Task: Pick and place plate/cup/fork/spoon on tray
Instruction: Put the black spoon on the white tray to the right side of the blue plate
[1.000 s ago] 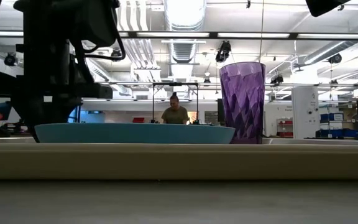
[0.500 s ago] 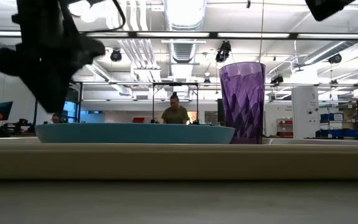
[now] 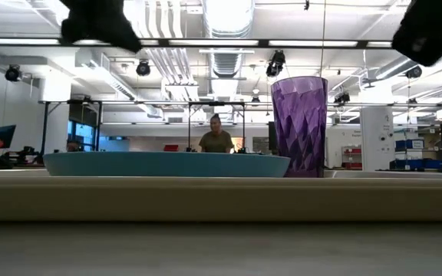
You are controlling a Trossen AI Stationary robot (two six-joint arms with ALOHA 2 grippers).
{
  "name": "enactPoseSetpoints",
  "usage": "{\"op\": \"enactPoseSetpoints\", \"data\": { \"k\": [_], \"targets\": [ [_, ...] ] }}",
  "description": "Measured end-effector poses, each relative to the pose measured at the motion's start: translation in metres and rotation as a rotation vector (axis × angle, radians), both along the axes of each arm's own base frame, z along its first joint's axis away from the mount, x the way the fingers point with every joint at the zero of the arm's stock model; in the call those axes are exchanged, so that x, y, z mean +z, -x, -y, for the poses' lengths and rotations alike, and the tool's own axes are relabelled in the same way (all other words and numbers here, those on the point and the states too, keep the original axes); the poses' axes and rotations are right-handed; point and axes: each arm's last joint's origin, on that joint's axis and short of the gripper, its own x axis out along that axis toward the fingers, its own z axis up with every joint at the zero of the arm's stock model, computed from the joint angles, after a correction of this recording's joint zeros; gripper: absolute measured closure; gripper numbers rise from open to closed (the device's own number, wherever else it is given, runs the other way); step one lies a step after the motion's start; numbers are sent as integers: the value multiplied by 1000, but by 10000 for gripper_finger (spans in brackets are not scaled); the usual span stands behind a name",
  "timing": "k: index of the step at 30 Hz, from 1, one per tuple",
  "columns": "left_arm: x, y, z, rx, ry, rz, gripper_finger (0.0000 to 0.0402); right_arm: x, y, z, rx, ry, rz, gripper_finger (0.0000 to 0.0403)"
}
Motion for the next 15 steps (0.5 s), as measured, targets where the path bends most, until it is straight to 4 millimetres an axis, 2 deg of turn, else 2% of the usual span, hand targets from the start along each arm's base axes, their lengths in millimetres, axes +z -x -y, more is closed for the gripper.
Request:
{"op": "enactPoseSetpoints", "data": {
  "k": [3,6,11,15],
  "targets": [
    [12,-1,-2,-3,-191,30,343,-5,0,4,-139,-129,-77,344],
    [19,-1,-3,-24,-327,0,343,-15,4,10,-274,-257,-234,344],
    [20,-1,-3,-52,-395,-48,343,-27,17,21,-502,-366,-494,344],
    [17,-2,-3,-60,-424,-86,343,-28,26,32,-662,-440,-600,344]
  ]
}}
